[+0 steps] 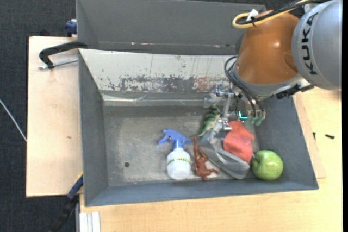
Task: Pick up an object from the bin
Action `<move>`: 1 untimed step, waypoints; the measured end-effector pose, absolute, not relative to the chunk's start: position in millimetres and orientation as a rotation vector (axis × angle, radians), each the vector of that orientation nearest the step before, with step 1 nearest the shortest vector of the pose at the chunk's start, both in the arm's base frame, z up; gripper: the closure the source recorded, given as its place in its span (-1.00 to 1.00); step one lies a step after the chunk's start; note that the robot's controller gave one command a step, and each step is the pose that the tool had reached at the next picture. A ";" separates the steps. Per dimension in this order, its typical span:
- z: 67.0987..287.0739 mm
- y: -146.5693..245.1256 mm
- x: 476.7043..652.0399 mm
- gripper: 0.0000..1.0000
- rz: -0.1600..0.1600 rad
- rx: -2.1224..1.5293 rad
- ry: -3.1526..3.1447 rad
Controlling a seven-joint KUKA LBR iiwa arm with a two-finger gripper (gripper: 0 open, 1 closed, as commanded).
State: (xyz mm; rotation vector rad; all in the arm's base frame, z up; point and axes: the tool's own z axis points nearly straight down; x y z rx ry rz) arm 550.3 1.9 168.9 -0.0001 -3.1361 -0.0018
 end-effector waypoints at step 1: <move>172.7 1.9 552.1 -1.00 -0.002 0.000 -3.144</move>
Offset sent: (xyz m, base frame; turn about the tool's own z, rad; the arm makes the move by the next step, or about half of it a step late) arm -0.0477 0.0008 -0.0875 0.0324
